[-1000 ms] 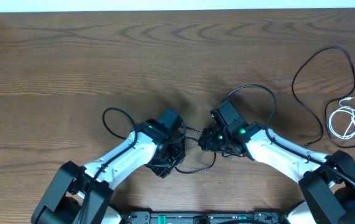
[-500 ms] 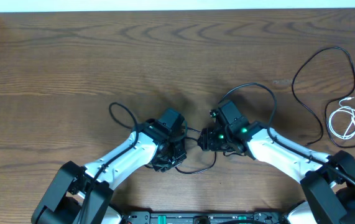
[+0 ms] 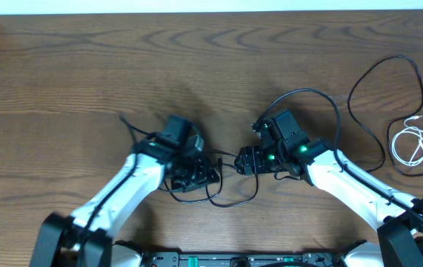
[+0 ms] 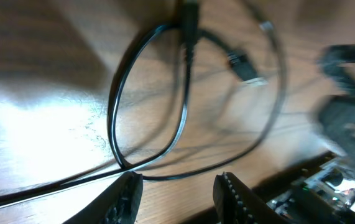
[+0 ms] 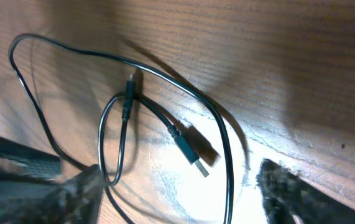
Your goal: Untangle cables
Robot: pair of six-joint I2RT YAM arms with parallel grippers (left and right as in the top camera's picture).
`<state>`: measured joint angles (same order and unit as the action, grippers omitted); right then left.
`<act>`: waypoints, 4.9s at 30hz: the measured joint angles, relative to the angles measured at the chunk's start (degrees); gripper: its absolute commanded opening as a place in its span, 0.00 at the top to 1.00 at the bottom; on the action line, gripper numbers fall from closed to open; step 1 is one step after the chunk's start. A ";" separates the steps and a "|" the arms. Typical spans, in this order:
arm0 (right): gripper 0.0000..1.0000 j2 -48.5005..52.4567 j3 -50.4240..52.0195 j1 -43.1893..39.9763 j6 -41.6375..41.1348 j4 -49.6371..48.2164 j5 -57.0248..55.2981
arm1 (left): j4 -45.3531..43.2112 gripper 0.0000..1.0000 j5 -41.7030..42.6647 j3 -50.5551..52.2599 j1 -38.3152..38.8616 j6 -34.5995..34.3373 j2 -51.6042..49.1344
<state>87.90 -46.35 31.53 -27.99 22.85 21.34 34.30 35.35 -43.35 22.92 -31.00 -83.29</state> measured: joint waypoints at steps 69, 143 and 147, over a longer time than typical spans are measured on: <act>0.99 8.20 -4.61 15.74 -32.02 0.37 -26.16 | 7.50 0.02 -23.32 -0.66 -11.15 5.57 11.06; 0.99 21.00 -24.79 10.88 -11.74 1.95 -18.69 | 7.50 0.02 -23.52 -0.66 -11.15 5.60 11.02; 0.99 17.84 -25.51 9.99 -5.46 4.09 -23.52 | 7.50 0.02 -23.52 -0.66 -11.15 5.57 11.02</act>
<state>105.73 -71.85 41.52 -33.45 26.94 -2.17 41.80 11.84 -44.01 11.77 -25.43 -72.27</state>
